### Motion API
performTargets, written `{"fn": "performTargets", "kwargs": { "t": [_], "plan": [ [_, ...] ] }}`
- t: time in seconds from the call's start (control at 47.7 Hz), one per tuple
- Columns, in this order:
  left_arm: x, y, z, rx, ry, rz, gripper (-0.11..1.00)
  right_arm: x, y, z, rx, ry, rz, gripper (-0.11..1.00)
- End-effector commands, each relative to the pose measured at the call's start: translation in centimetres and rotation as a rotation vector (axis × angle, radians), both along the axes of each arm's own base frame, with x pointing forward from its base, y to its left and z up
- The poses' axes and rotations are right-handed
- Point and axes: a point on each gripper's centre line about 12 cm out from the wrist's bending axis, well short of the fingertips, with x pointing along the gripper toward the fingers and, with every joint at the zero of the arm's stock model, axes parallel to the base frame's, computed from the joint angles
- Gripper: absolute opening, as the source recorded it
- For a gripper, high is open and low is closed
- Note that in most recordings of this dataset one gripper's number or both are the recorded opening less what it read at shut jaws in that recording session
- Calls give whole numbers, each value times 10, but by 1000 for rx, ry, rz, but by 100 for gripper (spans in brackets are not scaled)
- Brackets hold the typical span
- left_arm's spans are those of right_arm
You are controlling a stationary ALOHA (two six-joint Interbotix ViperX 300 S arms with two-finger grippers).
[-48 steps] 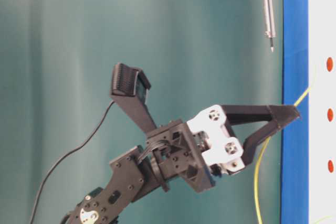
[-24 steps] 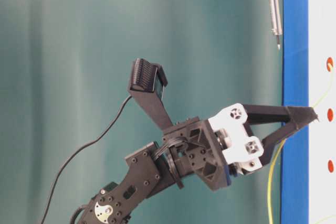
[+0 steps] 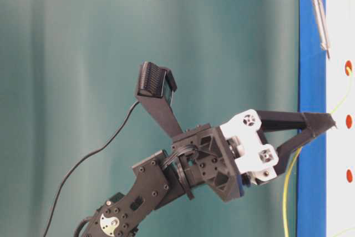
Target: Touch the tip of the soldering iron to the tip of the solder at the mark.
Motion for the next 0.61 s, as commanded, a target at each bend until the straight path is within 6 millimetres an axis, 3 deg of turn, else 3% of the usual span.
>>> {"fn": "performTargets", "kwargs": {
  "t": [0.0, 0.587],
  "plan": [
    [4, -1, 14, 6, -40, -4, 2, 11, -3, 7, -12, -21, 4, 6],
    [2, -3, 14, 5, -29, -9, 2, 14, -5, -1, -9, 30, 5, 6]
  ]
}}
